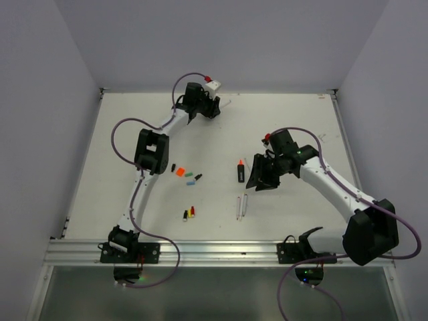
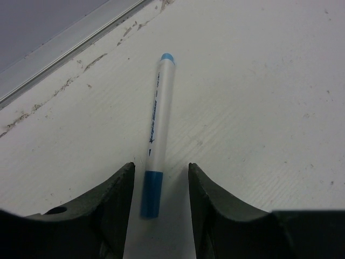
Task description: Open the pen caps
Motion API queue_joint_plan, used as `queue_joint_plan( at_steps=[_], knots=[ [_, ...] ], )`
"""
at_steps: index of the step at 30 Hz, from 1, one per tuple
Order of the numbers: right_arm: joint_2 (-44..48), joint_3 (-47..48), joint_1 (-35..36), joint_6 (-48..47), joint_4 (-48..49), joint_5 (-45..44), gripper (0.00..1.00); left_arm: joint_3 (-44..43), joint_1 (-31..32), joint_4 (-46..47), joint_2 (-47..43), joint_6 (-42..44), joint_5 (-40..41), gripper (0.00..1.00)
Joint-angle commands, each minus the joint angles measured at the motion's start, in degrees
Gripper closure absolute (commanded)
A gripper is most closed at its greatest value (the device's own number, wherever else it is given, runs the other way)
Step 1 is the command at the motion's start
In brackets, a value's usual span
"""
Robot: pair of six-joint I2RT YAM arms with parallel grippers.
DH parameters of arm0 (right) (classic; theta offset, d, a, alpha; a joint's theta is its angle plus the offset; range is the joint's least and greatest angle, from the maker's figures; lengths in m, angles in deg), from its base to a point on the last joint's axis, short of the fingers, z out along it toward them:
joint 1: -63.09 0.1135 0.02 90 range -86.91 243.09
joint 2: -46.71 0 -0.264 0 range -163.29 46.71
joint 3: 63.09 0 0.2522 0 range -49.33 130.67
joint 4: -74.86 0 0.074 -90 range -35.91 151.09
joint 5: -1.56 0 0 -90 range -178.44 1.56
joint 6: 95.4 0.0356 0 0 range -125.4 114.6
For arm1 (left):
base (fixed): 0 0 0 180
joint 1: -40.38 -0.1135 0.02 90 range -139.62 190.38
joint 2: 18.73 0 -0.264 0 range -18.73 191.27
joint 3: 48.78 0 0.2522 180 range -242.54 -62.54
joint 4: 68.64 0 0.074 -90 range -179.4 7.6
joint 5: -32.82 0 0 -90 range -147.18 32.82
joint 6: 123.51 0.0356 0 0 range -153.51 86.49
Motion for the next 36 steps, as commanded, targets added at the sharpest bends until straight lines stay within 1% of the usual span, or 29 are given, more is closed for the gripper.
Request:
queue_joint_plan(
  at_steps=[1, 2, 7, 8, 9, 11, 12, 13, 15, 16, 21, 27, 30, 33, 36],
  knots=[
    [1.8, 2.1, -0.5, -1.1, 0.5, -1.4, 0.55, -1.5, -0.4, -5.2, 0.2, -0.5, 2.9, 0.54],
    [2.0, 2.3, -0.6, -1.2, 0.4, -1.5, 0.55, -1.3, -0.3, -5.4, 0.0, -0.1, 3.0, 0.56],
    [2.1, 2.7, -1.0, -1.4, 0.2, -1.8, 0.55, -0.6, 0.2, -7.7, -0.4, 2.6, 5.1, 0.6],
    [2.2, 2.7, -1.0, -1.4, 0.2, -1.8, 0.55, 0.0, 0.3, -8.0, -0.9, 3.3, 5.1, 0.62],
    [2.2, 2.7, -1.0, -1.5, 0.2, -1.7, 0.55, 1.7, 0.5, -8.0, -1.1, 4.4, 5.9, 0.62],
    [2.3, 2.5, -1.1, -1.6, 0.3, -1.8, 0.54, 3.3, 0.8, -7.7, -1.6, 5.2, 6.7, 0.7],
    [2.4, 2.3, -1.1, -1.7, 0.3, -2.0, 0.55, 2.5, 0.8, -8.9, -1.3, 5.3, 6.3, 0.76],
    [2.5, 2.0, -1.1, -1.6, 0.2, -2.0, 0.55, 3.0, 0.8, -9.1, -1.5, 5.2, 6.1, 0.84],
    [2.7, 1.7, -1.1, -1.6, 0.3, -2.0, 0.55, 4.1, 0.8, -8.3, -2.1, 4.7, 6.0, 0.92],
    [2.9, 1.3, -1.1, -1.5, 0.3, -1.7, 0.55, 5.1, 0.8, -8.0, -2.5, 4.7, 6.0, 0.99],
    [4.1, 0.9, -1.1, -0.9, 0.5, -1.6, 0.55, 8.3, 0.8, -4.3, -5.0, 4.3, 4.6, 1.0],
    [5.1, 2.3, -1.2, -0.1, 0.4, -0.9, 0.55, 20.1, 0.2, 7.6, -15.5, -1.9, -0.8, 1.0],
    [5.0, 4.1, -1.3, 0.0, -0.3, -0.5, 0.54, 23.6, 0.3, 11.2, -21.0, -4.5, -2.4, 1.0],
    [4.8, 5.6, -1.3, 0.2, -1.5, 0.2, 0.54, 26.1, 0.4, 11.4, -26.5, -7.9, -3.6, 1.0],
    [4.5, 6.5, -1.3, 0.5, -2.3, 1.8, 0.54, 31.2, 0.8, 11.5, -32.9, -10.8, -5.5, 1.0]
  ],
)
